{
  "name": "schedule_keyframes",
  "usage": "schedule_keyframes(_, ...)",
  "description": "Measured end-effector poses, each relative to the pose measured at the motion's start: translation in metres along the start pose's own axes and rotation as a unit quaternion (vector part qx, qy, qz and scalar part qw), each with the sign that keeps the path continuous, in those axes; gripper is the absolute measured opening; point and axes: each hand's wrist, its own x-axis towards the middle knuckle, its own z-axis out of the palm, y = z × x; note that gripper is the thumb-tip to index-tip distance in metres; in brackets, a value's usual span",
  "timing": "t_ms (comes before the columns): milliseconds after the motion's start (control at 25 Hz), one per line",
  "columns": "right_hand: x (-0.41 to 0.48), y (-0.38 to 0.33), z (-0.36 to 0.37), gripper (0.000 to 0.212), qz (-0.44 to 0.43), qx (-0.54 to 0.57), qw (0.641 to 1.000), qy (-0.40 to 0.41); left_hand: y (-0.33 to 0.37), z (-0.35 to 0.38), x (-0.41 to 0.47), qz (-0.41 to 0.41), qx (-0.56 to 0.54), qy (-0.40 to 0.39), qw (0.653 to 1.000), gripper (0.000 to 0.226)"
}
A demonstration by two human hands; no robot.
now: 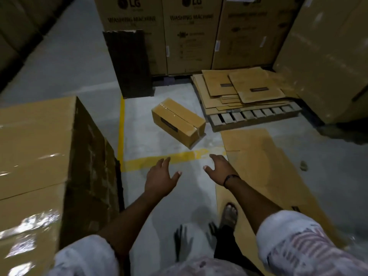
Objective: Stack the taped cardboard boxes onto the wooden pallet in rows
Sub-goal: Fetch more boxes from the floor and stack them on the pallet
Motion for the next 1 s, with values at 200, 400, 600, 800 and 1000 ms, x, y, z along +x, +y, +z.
schedule_keyframes(200, 0.14, 0.044, -0.08, 0.071, -0.022, -0.011, 0.999, -0.045, 0.065, -0.002, 0.127, -0.072, -0.013, 0.023, 0.997, 0.081)
schedule_keyframes(400, 0.277, 0.054, -0.144, 0.074, -0.078, -0.069, 0.99, -0.095, 0.108, -0.008, 0.234, -0.104, -0.002, 0.027, 0.994, 0.079)
schedule_keyframes(600, 0.407, 0.042, -0.155, 0.066, -0.115, -0.092, 0.982, -0.114, 0.095, 0.005, 0.342, -0.157, -0.01, -0.024, 0.987, 0.078)
schedule_keyframes(800, 0.555, 0.04, -0.153, 0.07, -0.088, -0.137, 0.973, -0.163, 0.048, 0.015, 0.49, -0.183, -0.036, -0.076, 0.979, 0.076)
schedule_keyframes(1000, 0.68, 0.004, -0.162, 0.07, -0.079, -0.172, 0.961, -0.202, 0.026, -0.002, 0.614, -0.187, -0.052, -0.124, 0.973, 0.075)
